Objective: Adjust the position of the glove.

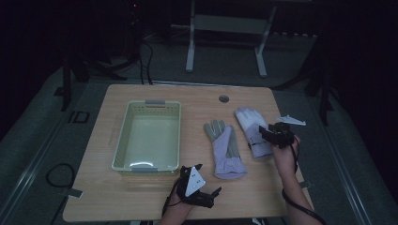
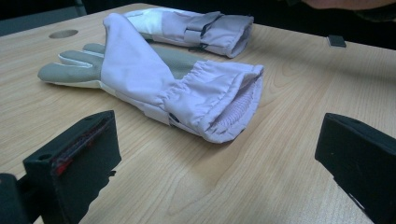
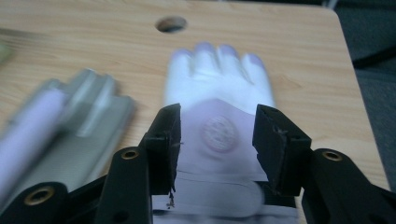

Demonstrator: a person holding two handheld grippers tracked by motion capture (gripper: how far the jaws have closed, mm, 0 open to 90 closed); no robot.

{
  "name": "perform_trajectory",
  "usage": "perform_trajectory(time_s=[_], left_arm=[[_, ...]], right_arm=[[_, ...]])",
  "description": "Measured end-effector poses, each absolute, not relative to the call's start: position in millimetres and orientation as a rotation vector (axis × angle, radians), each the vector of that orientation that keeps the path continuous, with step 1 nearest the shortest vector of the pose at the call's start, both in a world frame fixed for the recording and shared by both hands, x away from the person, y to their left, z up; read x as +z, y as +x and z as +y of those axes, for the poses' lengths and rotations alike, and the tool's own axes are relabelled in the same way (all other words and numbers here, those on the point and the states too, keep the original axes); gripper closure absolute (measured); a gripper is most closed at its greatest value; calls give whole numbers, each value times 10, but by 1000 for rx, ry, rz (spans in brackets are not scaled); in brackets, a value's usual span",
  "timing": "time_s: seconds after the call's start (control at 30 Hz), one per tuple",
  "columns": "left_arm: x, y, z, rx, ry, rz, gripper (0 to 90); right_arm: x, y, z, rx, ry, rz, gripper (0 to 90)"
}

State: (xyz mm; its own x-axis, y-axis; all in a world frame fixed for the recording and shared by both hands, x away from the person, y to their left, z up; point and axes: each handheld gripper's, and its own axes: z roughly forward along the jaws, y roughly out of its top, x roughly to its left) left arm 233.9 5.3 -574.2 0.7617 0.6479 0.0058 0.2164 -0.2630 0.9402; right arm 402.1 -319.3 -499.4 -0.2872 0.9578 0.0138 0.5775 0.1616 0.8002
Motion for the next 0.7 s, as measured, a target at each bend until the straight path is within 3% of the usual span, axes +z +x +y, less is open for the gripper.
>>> perform_trajectory(time_s=[0.57,0.7], left_arm=[[-5742,2341,54,472,1829,669,1],[-5742,2341,54,472,1831,667,2]], right_arm=[[-5351,4350,-3203,928,1540,2002,498],[-5446,4362,-3197,905,1551,2024,559]])
